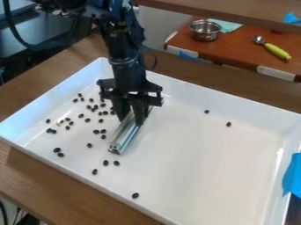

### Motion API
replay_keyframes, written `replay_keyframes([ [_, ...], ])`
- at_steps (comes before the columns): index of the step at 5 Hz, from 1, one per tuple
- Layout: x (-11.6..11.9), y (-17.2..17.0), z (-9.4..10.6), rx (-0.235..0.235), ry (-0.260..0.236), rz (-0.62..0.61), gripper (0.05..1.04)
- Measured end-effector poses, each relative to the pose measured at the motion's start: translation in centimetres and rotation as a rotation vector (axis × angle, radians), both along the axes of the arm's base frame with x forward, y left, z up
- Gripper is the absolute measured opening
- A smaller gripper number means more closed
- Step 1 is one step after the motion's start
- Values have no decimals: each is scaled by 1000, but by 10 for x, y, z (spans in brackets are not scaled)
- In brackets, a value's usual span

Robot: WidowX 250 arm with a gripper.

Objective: Sweep into pile

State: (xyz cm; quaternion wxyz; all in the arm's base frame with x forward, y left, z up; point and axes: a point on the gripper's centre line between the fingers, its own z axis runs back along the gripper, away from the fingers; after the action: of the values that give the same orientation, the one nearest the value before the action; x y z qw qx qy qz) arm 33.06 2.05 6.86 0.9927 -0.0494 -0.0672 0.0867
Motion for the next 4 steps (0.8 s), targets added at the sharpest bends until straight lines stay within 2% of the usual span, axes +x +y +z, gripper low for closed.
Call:
replay_keyframes([
  [4,-5,3,0,146,43,26,362],
])
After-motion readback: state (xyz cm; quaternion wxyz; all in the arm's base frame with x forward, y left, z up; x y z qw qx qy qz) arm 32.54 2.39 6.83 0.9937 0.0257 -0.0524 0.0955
